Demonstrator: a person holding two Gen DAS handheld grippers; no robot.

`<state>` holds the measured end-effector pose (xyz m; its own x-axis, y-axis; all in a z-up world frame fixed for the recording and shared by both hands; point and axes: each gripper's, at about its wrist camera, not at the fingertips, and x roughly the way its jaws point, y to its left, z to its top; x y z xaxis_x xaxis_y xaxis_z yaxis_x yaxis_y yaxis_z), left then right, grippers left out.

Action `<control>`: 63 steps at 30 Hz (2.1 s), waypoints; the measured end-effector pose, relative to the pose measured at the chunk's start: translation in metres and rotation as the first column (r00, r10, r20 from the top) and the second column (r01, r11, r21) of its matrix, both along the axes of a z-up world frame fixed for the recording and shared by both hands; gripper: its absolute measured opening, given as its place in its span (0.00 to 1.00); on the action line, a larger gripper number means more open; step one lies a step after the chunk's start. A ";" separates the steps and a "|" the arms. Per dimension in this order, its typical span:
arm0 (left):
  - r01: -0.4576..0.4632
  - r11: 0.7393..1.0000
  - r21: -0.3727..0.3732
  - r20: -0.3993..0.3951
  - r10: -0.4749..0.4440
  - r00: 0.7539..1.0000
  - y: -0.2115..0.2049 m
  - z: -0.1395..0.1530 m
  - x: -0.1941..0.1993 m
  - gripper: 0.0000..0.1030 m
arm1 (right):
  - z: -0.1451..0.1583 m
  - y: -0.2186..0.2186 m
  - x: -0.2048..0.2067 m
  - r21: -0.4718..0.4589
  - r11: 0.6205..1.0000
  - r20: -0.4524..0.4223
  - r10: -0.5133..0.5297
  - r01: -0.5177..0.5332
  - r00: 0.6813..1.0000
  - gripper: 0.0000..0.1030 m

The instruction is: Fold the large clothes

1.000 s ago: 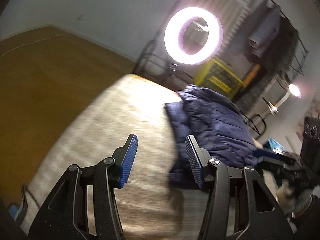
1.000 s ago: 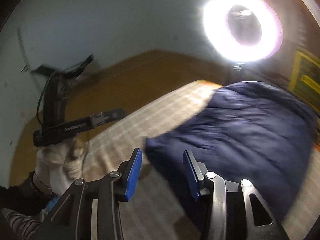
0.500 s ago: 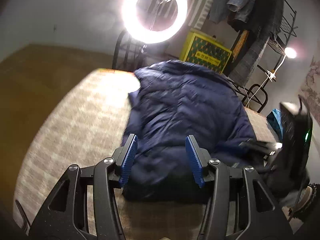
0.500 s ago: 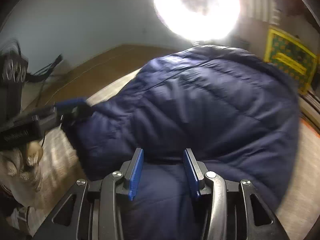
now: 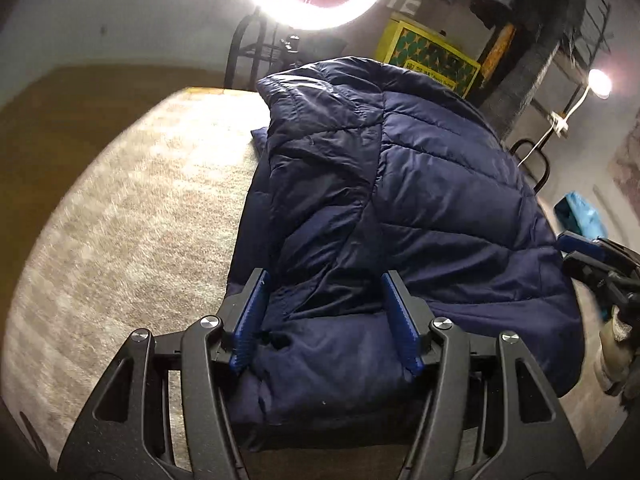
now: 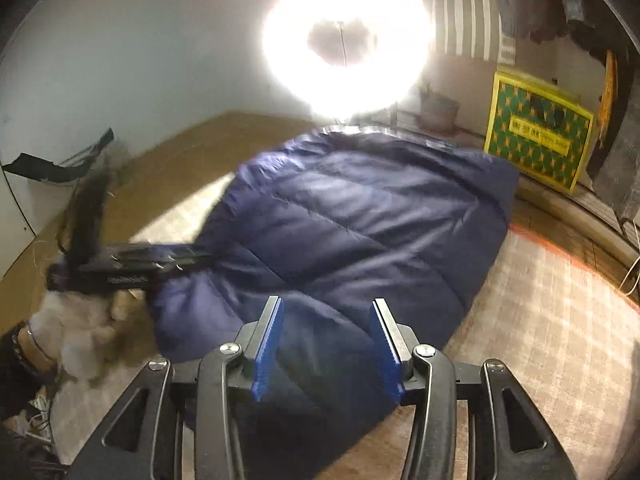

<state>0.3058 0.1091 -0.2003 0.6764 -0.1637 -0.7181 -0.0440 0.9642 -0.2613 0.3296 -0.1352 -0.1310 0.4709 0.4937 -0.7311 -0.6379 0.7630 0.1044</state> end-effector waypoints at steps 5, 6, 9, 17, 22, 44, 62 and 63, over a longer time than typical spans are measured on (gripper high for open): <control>0.025 0.998 0.055 0.008 -0.025 1.000 -0.010 0.004 -0.005 0.60 | -0.029 -0.001 -0.018 -0.153 0.986 0.005 0.061 -0.059 0.998 0.46; 0.018 0.998 0.055 0.010 -0.019 1.000 -0.006 0.006 -0.008 0.60 | -0.024 -0.003 -0.014 -0.142 0.987 -0.028 0.066 -0.070 0.997 0.46; 0.011 0.998 0.055 0.060 -0.014 0.998 -0.011 0.025 -0.018 0.59 | 0.009 -0.010 0.014 -0.034 0.997 -0.058 0.073 -0.075 0.996 0.41; 0.099 0.989 0.111 0.076 -0.108 0.991 -0.041 0.037 -0.006 0.59 | 0.059 0.035 0.129 0.006 0.999 0.115 -0.033 0.032 0.993 0.25; 0.121 0.985 0.126 0.037 -0.126 0.991 -0.044 0.013 -0.004 0.59 | 0.014 0.064 0.186 -0.093 0.994 0.058 -0.052 0.057 0.997 0.25; 0.105 0.992 0.074 0.145 -0.115 0.983 -0.013 0.099 0.050 0.59 | 0.005 -0.005 0.065 -0.007 1.000 -0.015 0.006 -0.006 1.000 0.45; -0.049 0.986 -0.157 -0.048 0.042 0.998 0.074 0.037 0.119 0.64 | -0.022 -0.040 0.005 -0.071 0.993 -0.077 0.090 -0.095 0.993 0.49; -0.055 0.974 -0.218 -0.046 0.046 0.998 0.086 0.037 0.115 0.67 | -0.018 -0.050 0.011 -0.015 0.997 -0.106 0.072 -0.074 0.992 0.59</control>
